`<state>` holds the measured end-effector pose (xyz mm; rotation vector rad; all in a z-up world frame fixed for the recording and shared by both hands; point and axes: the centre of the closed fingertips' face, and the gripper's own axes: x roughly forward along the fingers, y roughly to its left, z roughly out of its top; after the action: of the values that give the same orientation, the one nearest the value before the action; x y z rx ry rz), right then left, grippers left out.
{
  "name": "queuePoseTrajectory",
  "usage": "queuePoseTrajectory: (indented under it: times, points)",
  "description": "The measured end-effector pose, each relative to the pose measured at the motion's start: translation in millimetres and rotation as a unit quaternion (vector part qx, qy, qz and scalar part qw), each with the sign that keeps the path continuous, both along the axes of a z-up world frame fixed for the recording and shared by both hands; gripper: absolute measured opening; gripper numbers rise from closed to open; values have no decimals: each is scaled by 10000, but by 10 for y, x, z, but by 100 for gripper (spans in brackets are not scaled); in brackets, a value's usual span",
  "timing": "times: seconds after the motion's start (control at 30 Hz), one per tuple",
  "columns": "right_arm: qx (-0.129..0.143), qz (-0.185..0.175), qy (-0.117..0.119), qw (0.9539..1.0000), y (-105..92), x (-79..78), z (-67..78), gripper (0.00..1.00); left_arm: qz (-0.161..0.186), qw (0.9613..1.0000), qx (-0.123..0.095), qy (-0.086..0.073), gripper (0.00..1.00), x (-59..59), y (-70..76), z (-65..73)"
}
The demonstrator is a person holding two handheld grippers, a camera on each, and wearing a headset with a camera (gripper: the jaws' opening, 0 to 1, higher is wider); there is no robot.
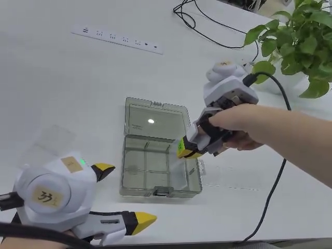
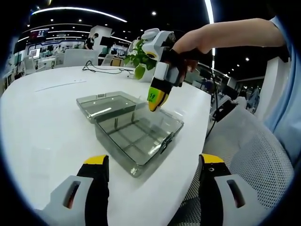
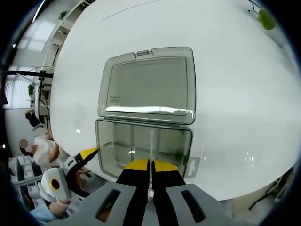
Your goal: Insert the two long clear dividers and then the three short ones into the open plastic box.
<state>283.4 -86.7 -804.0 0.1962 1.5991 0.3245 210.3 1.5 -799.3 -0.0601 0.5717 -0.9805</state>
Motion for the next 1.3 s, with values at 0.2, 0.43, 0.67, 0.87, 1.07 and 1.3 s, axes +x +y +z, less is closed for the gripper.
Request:
queuePoseTrajectory:
  times: [0.2,0.43,0.67,0.87,1.07,1.3]
  points:
    - [-13,36,-27,10000,12,-5,-11,2,-4,10000,2,17,78,-2,-8,1]
    - [-59,105,-118,9999,90,-117,-25,2,13,10000,-4,20,78,1,7,10]
    - [-96,151,-201,9996,71,-71,-82,2,35,10000,17,34,78,9,30,0]
    - [-176,238,-255,9992,62,-45,-122,2,38,10000,18,37,78,6,26,-4]
    - [-213,328,-282,9988,62,-48,-120,3,12,10000,16,40,78,0,2,1]
    - [-129,367,-335,9987,75,-50,-117,4,14,10000,52,16,78,6,12,27]
